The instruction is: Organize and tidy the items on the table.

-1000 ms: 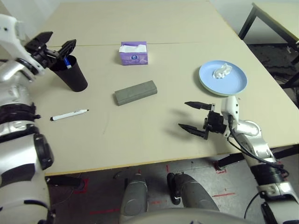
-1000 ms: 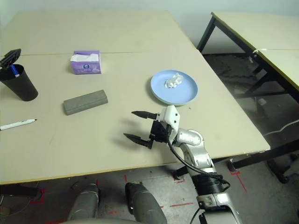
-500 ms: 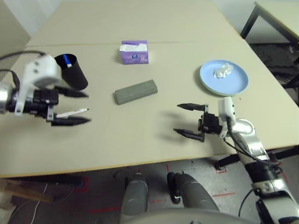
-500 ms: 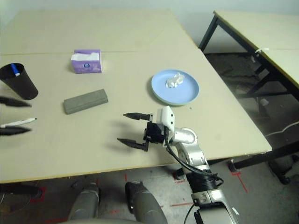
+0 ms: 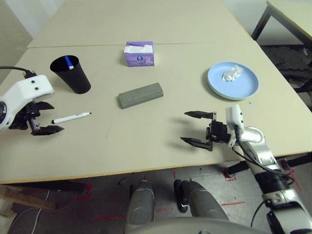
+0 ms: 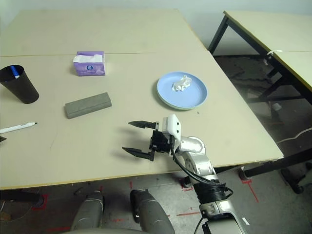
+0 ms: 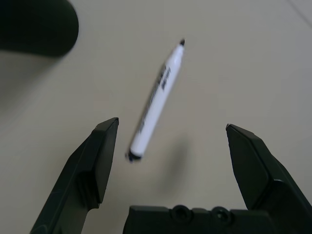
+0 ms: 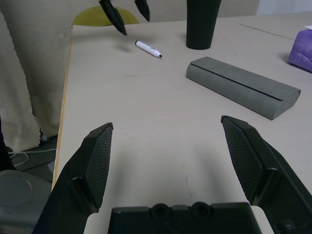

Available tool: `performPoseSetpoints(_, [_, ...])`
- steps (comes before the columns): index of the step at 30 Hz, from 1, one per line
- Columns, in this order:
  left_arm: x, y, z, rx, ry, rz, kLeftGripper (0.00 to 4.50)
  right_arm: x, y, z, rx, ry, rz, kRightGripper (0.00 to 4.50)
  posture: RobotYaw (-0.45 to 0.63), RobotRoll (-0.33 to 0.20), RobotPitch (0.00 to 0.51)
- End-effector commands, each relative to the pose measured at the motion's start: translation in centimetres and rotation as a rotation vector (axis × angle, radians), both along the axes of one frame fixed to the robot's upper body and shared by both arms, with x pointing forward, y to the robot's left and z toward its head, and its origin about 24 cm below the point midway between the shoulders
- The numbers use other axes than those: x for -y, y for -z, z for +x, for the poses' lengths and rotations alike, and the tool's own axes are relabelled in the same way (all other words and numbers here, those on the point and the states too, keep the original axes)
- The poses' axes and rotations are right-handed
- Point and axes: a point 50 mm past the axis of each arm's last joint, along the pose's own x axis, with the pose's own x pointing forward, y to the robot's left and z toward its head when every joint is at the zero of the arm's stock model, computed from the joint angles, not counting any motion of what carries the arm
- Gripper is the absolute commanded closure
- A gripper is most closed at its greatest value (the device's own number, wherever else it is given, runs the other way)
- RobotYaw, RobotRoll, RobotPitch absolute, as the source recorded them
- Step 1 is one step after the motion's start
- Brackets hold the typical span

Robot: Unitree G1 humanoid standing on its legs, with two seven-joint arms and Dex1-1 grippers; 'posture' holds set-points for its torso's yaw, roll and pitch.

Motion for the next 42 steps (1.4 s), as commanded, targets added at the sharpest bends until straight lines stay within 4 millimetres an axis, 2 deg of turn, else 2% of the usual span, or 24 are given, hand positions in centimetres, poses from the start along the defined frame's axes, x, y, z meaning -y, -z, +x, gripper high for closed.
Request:
performPoseSetpoints(1, [0.1,1.0,0.8,-0.021,0.002,0.016,0.02,0.1,0.2,-0.4,-0.006,-0.002,-0.022,0.0,0.02,0.0,0.165])
performPoseSetpoints(12, [-1.4,2.8,2.1,-0.049,-0.08,0.019,0.02,0.5,0.1,-0.9,-0.008,0.027,-0.031,0.0,0.0,0.0,0.156])
performPoseSetpoints(24, [-1.9,5.1,2.6,-0.079,-0.091,-0.007,0.02,0.5,-0.2,-0.7,-0.007,0.025,-0.037,0.0,0.01,0.0,0.155])
performPoseSetpoints(32, [-2.2,5.5,3.0,-0.056,-0.088,-0.005,0.02,0.3,-0.1,-0.8,-0.012,0.02,-0.041,0.0,0.01,0.0,0.156])
performPoseSetpoints(35, [-2.2,5.5,3.1,-0.052,-0.089,-0.021,0.63,0.3,-0.1,-0.9,-0.014,0.021,-0.039,0.0,0.01,0.0,0.156])
performPoseSetpoints(37, [-2.2,5.6,3.1,-0.056,-0.088,-0.025,1.21,0.3,0.0,-0.9,-0.014,0.021,-0.039,0.0,0.01,0.0,0.156])
performPoseSetpoints(42, [-2.1,5.5,3.2,-0.053,-0.082,-0.028,2.92,0.2,0.0,-0.9,-0.017,0.022,-0.037,0.0,0.01,0.0,0.157])
